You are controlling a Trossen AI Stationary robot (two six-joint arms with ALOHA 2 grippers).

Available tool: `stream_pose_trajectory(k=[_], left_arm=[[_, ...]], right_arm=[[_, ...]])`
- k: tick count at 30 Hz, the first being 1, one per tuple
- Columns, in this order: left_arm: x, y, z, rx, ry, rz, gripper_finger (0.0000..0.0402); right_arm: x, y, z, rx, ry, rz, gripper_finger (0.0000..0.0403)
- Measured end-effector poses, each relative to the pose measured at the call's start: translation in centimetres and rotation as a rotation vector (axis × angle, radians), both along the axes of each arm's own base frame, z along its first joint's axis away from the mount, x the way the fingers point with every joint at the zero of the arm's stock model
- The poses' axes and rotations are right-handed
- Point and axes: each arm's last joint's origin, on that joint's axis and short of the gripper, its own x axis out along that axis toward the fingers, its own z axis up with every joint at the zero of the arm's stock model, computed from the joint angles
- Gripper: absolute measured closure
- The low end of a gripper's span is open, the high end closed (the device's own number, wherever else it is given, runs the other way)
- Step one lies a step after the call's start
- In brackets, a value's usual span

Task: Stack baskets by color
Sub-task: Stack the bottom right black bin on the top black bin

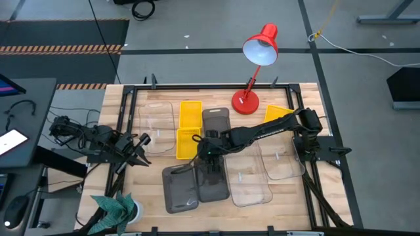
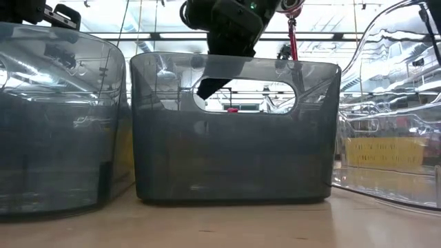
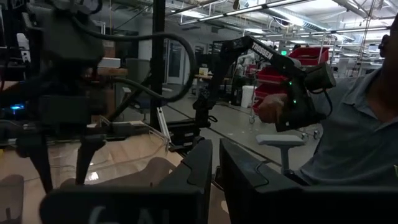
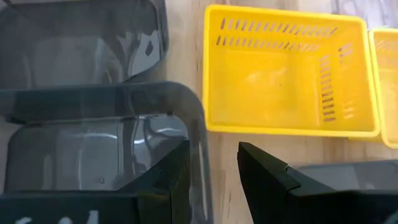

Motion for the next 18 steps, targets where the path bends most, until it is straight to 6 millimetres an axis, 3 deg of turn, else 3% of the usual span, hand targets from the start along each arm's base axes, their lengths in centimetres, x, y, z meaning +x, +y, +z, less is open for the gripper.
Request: stream_pose_trajectory(k=[5,18], left_arm=[[0.0,0.0,-0.01,0.0,0.001,0.0,0.037],[0.01,0.0,0.0,0.0,0.0,0.0,0.0365]], right_arm=[[0.17,-0.89,0.08,0.011,-0.004,0.003,0.0265],[0.36,-0.93,-0.42,-0.006,0.0,0.0,0.0266]])
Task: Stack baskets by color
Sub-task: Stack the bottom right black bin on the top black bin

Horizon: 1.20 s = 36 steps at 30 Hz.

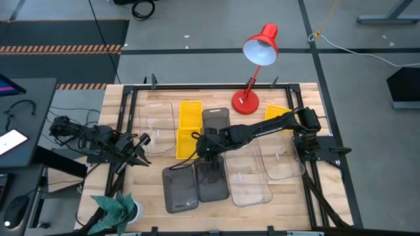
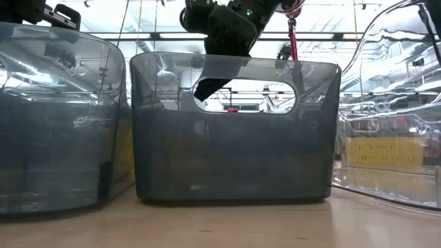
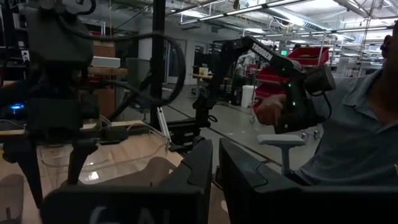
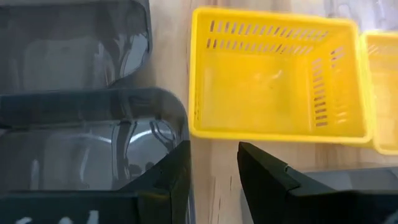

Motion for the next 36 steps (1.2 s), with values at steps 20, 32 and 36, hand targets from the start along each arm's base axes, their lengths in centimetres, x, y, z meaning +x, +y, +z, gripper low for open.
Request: stream_pose_trajectory(k=[20,32,36], left_arm=[[0.0,0.0,0.0,0.0,-0.001,0.0,0.0366],[0.0,0.0,0.0,0.0,0.0,0.0,0.037],[0.0,0.0,0.0,0.0,0.0,0.0,0.0364]], right_arm=[[0.6,0.0,-1.8,0.008,0.014,0.024,0.0263],[0.1,0.1,-2.5,0.039,0.055,0.031,0.0267],[-0.3,0.0,-3.4,0.043,0.078,0.019,0.0281]])
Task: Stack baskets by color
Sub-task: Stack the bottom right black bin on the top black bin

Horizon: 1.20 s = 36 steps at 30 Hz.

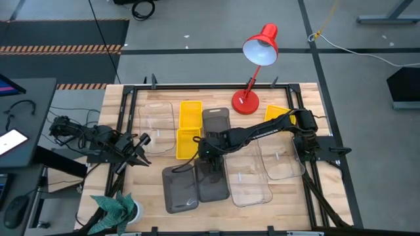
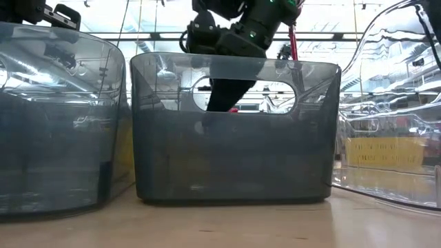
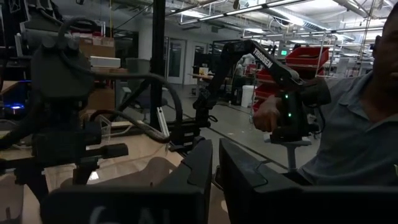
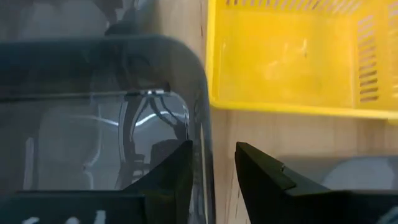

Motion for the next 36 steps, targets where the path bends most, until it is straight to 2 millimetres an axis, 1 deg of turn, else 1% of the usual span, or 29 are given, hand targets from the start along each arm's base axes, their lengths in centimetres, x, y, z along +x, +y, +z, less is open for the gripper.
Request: stream_pose_trajectory(k=[3,6,14,19,23,28,33,36], left_arm=[[0.0,0.0,0.0,0.0,0.0,0.0,0.0363],[0.0,0.0,0.0,0.0,0.0,0.0,0.0366],[0.0,0.0,0.0,0.0,0.0,0.0,0.0369],[0.0,0.0,0.0,0.0,0.0,0.0,0.0363],[0.0,0.0,0.0,0.0,0.0,0.0,0.0366],[0.0,0.0,0.0,0.0,-0.001,0.0,0.0373],[0.0,0.0,0.0,0.0,-0.001,0.0,0.0371],[0.0,0.0,0.0,0.0,0.0,0.0,0.0366]], right_arm=[[-0.4,-0.1,-0.7,-0.007,0.03,-0.003,0.0297],[-0.4,-0.1,-0.7,-0.003,0.026,-0.012,0.0318],[-0.4,0.0,-0.7,-0.001,0.03,-0.013,0.0392],[-0.5,-0.1,-0.7,-0.004,0.036,-0.012,0.0393],[-0.7,-0.3,-0.4,-0.007,0.041,-0.013,0.0398],[-1.1,-0.4,1.2,-0.01,0.012,-0.008,0.0398],[-1.9,-0.6,4.6,-0.039,-0.077,0.013,0.04],[-2.5,-0.8,6.2,-0.077,-0.119,0.021,0.04]])
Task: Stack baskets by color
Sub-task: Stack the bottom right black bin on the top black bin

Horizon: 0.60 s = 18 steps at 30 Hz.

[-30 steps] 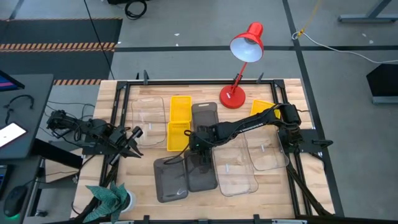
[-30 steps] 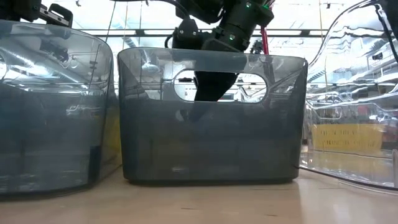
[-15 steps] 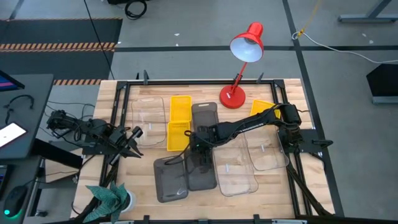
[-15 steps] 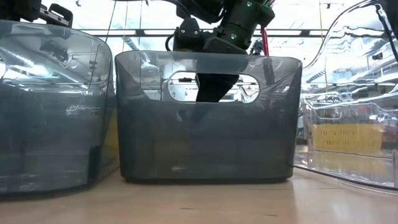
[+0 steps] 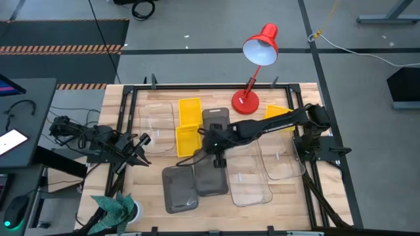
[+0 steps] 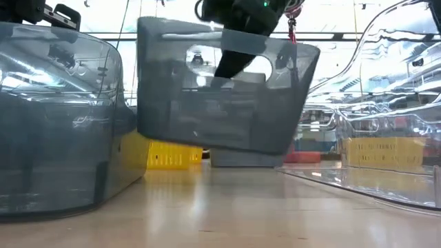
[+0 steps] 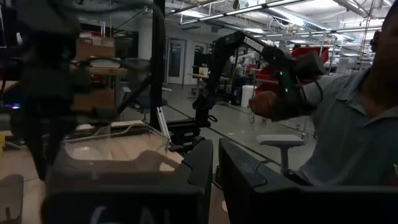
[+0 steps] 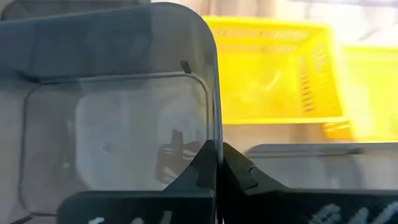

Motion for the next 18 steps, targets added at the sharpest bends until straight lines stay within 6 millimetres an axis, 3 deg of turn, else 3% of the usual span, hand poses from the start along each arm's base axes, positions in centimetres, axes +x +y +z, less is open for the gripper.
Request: stream_pose_trajectory(k=[7,18], left_arm=[[0.0,0.0,0.0,0.0,0.0,0.0,0.037],[0.0,0.0,0.0,0.0,0.0,0.0,0.0371]], right_arm=[[-1.2,-1.3,3.3,-0.093,-0.099,0.022,0.04],[-1.8,-7.5,4.8,-0.134,-0.136,0.024,0.0399]])
